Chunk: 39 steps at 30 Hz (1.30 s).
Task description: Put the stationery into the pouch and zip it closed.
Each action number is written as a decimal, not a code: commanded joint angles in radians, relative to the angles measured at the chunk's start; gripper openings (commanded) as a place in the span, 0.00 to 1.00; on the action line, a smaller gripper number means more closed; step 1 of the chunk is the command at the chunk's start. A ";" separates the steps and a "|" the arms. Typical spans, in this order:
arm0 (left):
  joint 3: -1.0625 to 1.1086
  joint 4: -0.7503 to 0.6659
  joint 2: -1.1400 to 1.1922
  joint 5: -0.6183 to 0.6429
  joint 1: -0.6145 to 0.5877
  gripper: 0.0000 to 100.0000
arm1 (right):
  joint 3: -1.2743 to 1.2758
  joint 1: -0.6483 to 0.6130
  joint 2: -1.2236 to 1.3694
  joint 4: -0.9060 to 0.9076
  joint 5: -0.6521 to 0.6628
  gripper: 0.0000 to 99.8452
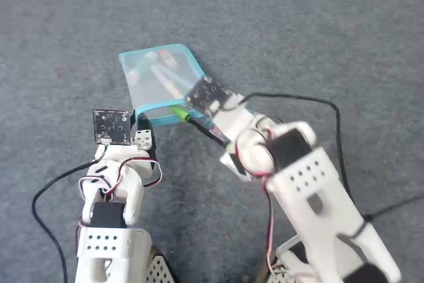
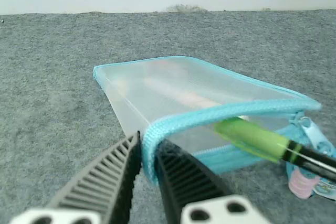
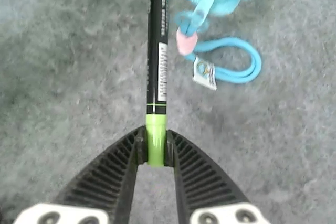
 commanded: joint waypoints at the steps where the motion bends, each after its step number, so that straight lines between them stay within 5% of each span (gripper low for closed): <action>1: -0.018 -0.034 -0.020 -0.009 0.005 0.01 | -0.167 -0.008 0.111 -0.031 -0.038 0.01; 19: -0.018 -0.031 -0.020 -0.009 0.005 0.01 | -0.761 -0.125 0.739 -0.027 -0.209 0.04; 25: -0.016 -0.031 -0.020 -0.009 0.005 0.01 | -0.766 -0.117 0.714 -0.021 -0.209 0.22; 39: -0.016 -0.029 -0.020 -0.009 0.005 0.01 | -0.729 0.001 0.285 0.159 -0.150 0.19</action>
